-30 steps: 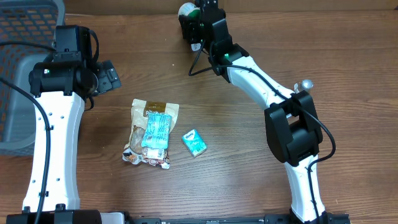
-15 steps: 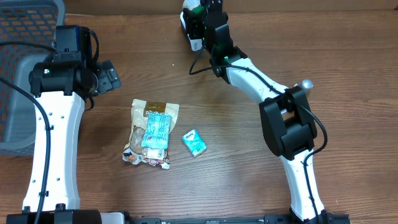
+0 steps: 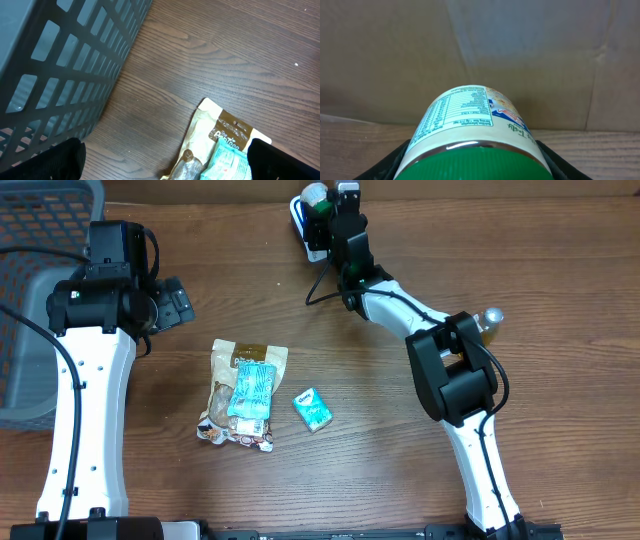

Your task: Scan the item barcode

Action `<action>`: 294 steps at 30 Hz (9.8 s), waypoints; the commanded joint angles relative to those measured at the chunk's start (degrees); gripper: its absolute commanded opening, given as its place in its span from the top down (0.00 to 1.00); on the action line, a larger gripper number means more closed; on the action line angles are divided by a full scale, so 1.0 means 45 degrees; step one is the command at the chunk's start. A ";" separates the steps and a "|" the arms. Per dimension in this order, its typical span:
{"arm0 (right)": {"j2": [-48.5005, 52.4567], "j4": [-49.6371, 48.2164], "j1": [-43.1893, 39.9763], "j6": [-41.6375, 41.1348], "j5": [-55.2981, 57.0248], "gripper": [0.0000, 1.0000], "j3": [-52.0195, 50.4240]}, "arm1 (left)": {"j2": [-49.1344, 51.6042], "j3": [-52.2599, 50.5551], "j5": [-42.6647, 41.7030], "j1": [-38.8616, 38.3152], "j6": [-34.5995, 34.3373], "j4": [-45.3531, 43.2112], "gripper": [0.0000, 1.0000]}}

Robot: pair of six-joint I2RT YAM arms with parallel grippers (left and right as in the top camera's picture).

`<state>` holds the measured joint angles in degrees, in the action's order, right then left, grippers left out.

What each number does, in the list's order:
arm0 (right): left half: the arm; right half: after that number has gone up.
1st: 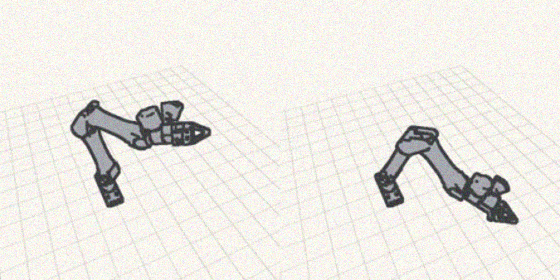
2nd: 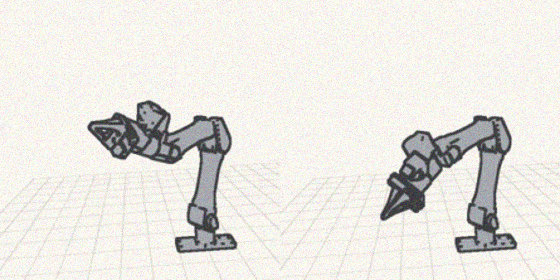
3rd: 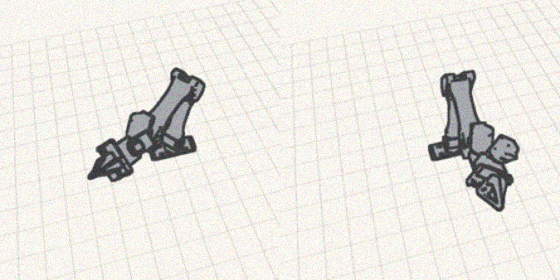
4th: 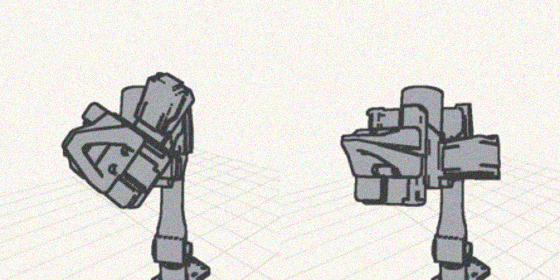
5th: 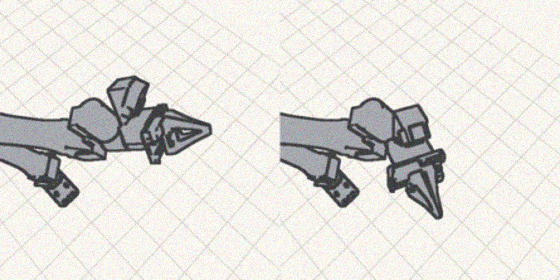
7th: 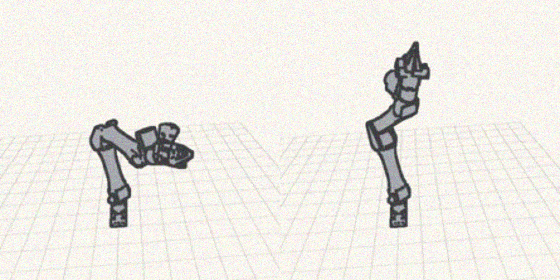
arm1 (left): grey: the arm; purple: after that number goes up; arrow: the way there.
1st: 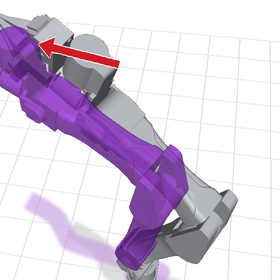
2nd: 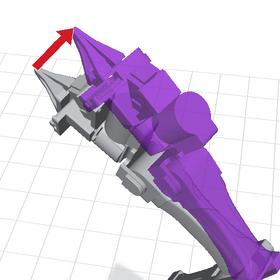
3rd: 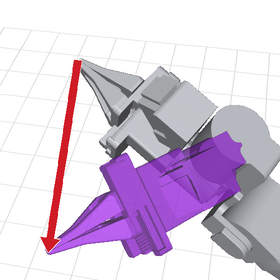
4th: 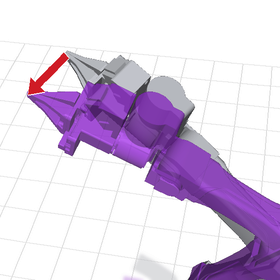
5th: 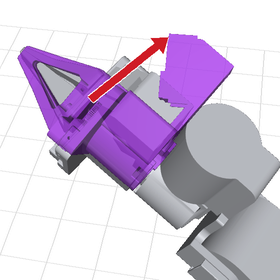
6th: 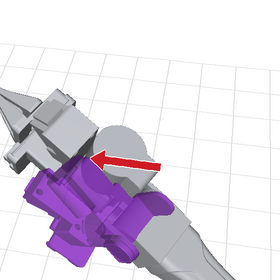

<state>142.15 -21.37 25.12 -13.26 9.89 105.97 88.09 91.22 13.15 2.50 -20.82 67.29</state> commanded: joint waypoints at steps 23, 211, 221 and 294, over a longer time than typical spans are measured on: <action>-0.6130 0.8199 -0.0029 0.0049 0.0126 0.69 0.0204 | -0.0058 0.0117 0.0170 0.0024 0.0155 -0.0044 0.01; -0.6776 1.5679 0.3900 0.0194 -0.4988 0.72 -0.7067 | -0.0058 0.0117 0.0170 0.0024 0.0155 -0.0044 0.00; -0.6654 1.5518 0.3895 -0.0005 -0.4988 0.96 -0.7198 | -0.0058 0.0117 0.0170 0.0024 0.0155 -0.0044 0.01; -0.4779 1.9244 0.5761 -0.2720 0.7446 0.83 -0.4750 | -0.0058 0.0117 0.0170 0.0024 0.0155 -0.0044 0.00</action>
<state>120.66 65.49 50.76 -24.91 43.42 84.68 88.12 91.22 13.15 2.50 -20.82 67.29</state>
